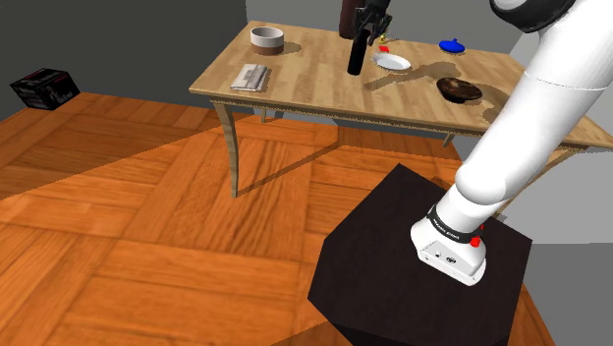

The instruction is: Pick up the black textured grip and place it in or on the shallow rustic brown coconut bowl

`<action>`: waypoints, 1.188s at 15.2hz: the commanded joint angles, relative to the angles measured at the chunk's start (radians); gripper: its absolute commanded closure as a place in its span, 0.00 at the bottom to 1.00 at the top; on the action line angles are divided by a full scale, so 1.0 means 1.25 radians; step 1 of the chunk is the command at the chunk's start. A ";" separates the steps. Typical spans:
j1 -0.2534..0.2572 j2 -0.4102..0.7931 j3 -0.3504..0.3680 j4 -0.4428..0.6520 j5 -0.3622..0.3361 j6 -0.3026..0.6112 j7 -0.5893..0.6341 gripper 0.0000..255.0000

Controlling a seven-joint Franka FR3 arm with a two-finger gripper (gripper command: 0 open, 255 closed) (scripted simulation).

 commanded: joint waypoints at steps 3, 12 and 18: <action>-0.001 0.000 -0.001 0.043 -0.001 -0.042 0.005 1.00; -0.077 -0.040 -0.062 0.025 -0.006 -0.083 -0.128 1.00; -0.139 -0.036 -0.113 0.048 -0.002 -0.119 -0.236 1.00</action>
